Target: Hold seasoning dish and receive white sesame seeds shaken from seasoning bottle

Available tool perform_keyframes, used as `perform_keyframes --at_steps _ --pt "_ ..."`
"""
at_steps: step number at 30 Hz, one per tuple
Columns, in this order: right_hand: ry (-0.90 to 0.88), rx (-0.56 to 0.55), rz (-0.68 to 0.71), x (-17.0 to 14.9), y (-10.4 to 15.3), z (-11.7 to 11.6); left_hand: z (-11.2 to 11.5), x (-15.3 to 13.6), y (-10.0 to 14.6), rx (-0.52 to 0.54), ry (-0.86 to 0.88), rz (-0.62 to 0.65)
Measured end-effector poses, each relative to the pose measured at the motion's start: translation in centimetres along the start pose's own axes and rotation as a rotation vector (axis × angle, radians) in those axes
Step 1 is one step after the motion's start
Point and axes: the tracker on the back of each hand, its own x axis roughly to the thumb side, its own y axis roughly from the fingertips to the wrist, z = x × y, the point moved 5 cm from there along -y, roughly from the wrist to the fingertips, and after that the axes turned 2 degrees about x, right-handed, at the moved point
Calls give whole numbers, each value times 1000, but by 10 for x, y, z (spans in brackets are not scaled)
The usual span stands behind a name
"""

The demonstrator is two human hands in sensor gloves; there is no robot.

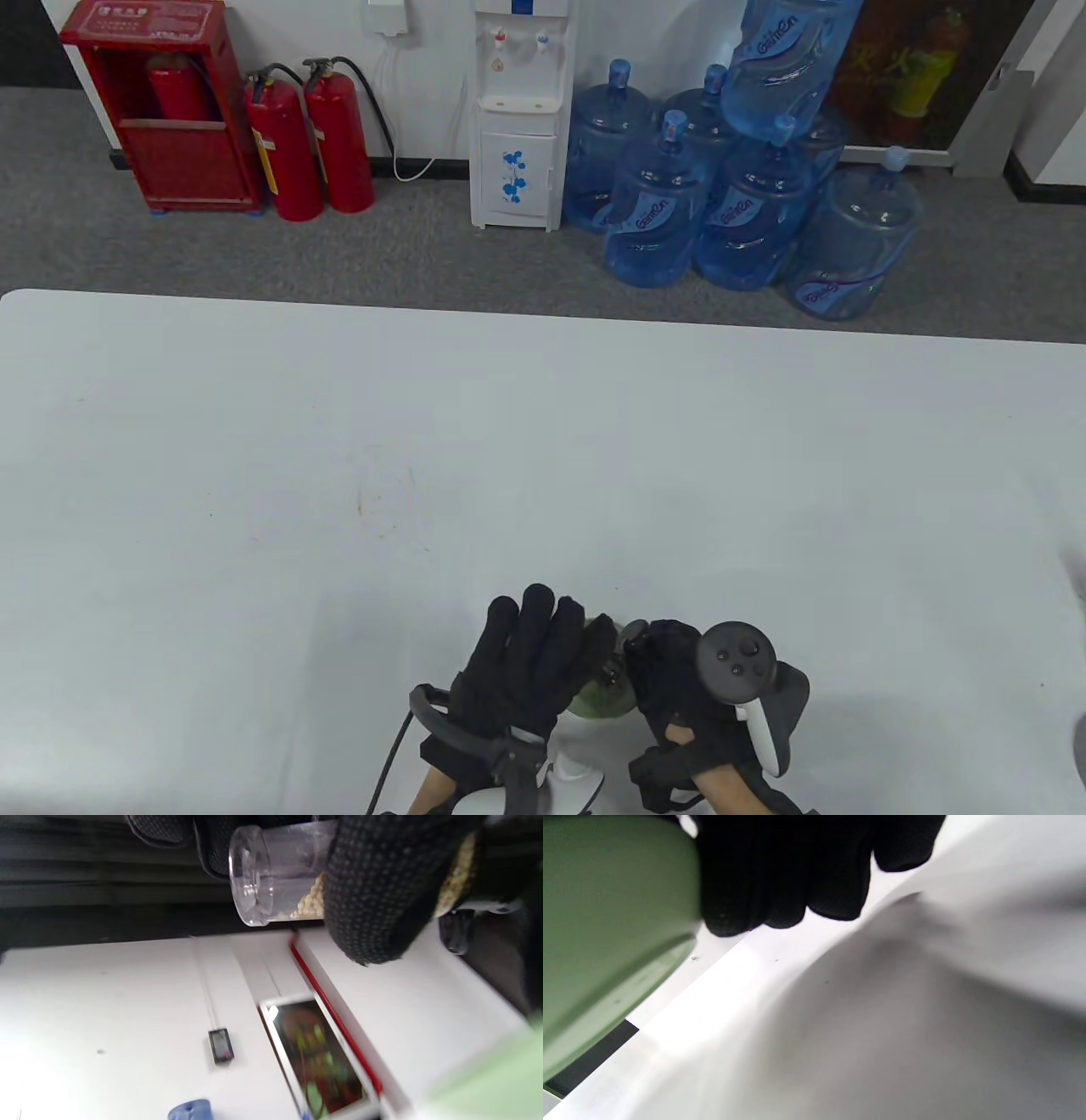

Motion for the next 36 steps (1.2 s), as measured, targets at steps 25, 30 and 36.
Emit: perform_keyframes --at_steps 25,30,36 --pt "14 -20 11 0 1 1 -13 4 -1 61 -21 55" --pt "16 -15 0 -2 -1 0 -1 22 3 36 -173 206" --pt "21 -4 7 1 0 -3 3 28 4 22 -208 237"
